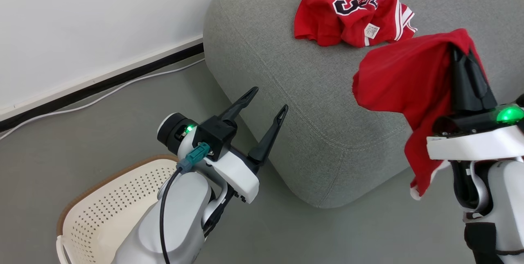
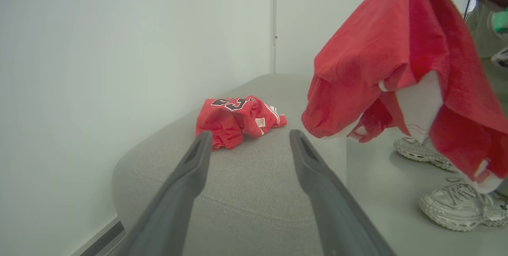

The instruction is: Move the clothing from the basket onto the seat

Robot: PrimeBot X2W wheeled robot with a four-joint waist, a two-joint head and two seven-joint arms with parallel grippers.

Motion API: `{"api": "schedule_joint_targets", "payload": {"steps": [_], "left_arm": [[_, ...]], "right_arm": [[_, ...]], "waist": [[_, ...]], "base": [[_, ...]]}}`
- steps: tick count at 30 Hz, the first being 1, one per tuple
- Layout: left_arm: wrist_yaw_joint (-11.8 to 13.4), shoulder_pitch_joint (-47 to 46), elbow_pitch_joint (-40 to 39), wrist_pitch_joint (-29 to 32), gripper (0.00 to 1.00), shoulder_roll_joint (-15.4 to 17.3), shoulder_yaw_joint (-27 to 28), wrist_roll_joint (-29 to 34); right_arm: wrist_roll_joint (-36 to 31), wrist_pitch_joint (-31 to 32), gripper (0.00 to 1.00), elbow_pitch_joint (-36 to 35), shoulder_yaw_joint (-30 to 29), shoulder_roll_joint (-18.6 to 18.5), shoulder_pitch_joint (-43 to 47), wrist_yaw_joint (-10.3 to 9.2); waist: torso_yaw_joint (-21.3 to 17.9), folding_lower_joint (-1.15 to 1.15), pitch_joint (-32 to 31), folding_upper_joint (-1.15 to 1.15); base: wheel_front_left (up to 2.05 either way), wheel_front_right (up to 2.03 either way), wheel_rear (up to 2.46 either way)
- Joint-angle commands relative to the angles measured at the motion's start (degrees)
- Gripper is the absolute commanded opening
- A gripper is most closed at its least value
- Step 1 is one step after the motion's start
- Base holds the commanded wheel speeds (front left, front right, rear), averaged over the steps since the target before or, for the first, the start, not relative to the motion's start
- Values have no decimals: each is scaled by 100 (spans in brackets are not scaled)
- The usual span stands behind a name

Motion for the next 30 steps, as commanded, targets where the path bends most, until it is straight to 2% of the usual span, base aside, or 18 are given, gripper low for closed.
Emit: {"api": "schedule_joint_targets", "payload": {"steps": [1, 8, 17, 22, 30], "left_arm": [[-35, -135, -134, -35, 100, 47, 121, -11], [-39, -179, -148, -35, 100, 56, -192, -111], [-40, -123, -247, -35, 100, 239, -325, -99], [-40, -224, -267, -35, 100, 297, -492, -60], [-40, -578, -214, -35, 100, 501, -726, -4]], "right_arm": [[-29, -34, 0, -237, -20, -63, -4, 23], [-133, -34, 0, -349, -566, -262, -158, 23], [-255, -34, 0, 318, -759, -678, -959, 23], [-355, -34, 0, 807, -1133, -976, -1598, 23], [-799, -34, 0, 1187, -1848, -1375, -2566, 23]], "waist": [[-10, 0, 18, 0], [-38, 0, 217, 0], [-29, 0, 710, 0], [208, 0, 1183, 0], [667, 0, 2066, 0]], "base": [[0, 0, 0], [0, 0, 0], [0, 0, 0], [0, 0, 0], [0, 0, 0]]}}
